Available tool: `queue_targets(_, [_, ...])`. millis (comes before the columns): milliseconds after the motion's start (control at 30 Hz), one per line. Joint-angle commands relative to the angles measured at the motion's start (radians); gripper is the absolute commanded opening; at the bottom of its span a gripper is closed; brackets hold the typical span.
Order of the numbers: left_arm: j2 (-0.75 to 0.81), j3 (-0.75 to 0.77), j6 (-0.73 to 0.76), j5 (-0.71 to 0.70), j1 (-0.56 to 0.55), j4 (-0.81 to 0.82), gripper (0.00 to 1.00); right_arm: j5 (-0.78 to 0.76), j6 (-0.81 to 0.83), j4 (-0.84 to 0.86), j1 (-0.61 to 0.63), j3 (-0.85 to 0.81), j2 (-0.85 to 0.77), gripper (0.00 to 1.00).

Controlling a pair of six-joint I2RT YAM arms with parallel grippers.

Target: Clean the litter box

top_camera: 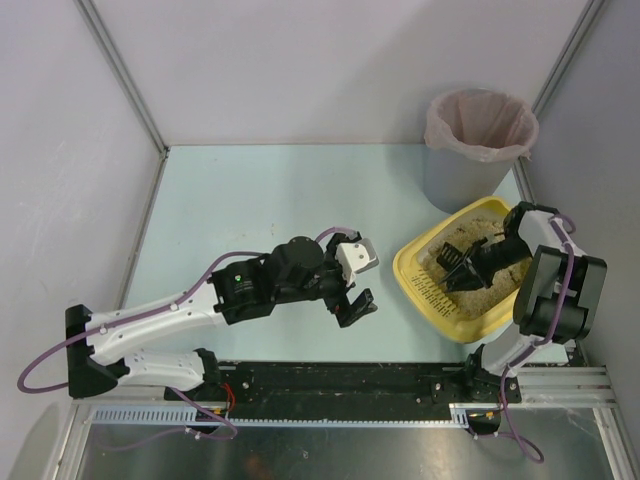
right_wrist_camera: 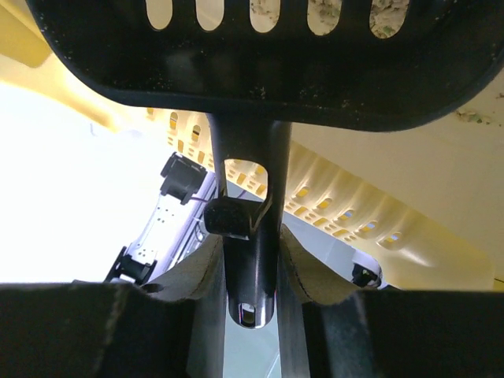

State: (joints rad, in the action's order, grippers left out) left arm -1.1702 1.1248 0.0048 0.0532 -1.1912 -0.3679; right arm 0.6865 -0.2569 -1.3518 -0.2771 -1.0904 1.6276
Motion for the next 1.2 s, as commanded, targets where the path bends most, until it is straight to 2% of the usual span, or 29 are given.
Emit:
queue_targets(0, [0.029,-0.003,0.041,-0.018,-0.005,0.021,1.00,-0.041,-0.005,0.008,-0.056,-0.046,0.043,0.00])
queue_targets(467, [0.017,-0.011,0.055,-0.052,-0.005,0.023,1.00,-0.067,-0.079,0.124,-0.102,-0.174,0.164,0.00])
queue_targets(1167, [-0.043,-0.022,0.060,-0.075,-0.004,0.030,1.00,-0.176,-0.216,0.370,-0.097,-0.178,0.190,0.00])
